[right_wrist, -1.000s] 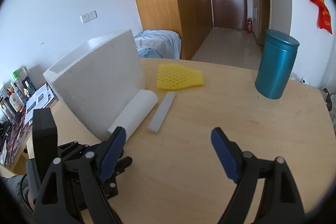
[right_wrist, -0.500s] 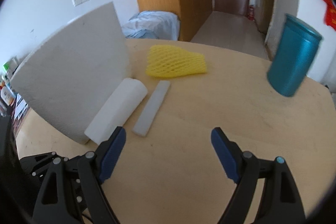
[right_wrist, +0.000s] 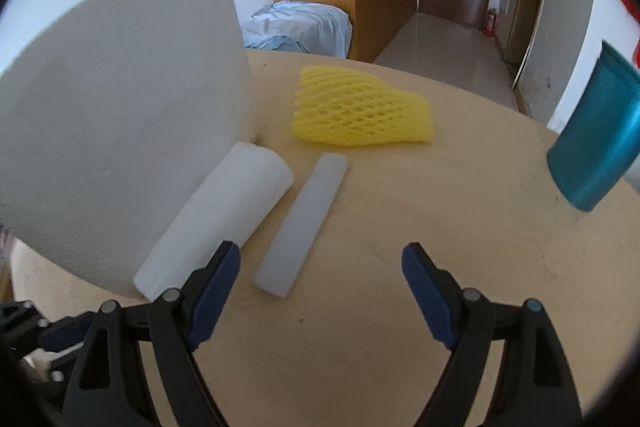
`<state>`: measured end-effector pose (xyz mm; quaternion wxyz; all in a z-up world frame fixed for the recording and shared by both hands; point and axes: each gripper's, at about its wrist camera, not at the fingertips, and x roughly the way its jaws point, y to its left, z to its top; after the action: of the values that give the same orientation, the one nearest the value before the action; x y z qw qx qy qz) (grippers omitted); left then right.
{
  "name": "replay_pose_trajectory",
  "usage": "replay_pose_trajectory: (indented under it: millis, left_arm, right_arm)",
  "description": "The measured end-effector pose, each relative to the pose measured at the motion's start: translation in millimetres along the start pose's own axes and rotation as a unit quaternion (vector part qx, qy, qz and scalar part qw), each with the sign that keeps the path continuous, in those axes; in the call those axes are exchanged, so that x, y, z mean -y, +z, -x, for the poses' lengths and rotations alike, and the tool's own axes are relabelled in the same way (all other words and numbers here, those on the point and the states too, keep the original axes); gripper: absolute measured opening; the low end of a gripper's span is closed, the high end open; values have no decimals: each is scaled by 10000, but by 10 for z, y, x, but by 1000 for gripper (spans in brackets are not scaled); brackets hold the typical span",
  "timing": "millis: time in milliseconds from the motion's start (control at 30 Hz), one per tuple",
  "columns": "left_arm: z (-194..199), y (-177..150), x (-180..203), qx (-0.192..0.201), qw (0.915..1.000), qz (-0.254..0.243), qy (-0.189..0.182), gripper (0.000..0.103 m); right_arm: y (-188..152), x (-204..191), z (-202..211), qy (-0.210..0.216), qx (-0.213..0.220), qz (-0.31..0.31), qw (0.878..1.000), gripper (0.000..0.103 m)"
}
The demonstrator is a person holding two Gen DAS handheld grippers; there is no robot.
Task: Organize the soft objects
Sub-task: 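Grasp the black hair tie with the left tool and lift it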
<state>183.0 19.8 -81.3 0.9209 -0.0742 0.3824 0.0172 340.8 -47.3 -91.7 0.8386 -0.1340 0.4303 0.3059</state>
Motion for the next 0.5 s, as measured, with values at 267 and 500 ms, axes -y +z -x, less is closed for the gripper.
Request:
replay_pose_trajectory:
  millis: [267,500]
  left_arm:
    - [338,-20,-140,321,9994,152,-36,16]
    - [557,-6,-267,608,9976,328,-107,16]
  right_arm:
    - [-43,-42,-134,-122,-169,111,9997,75]
    - [-108,-102,-109,-161,-201,164,9995,63]
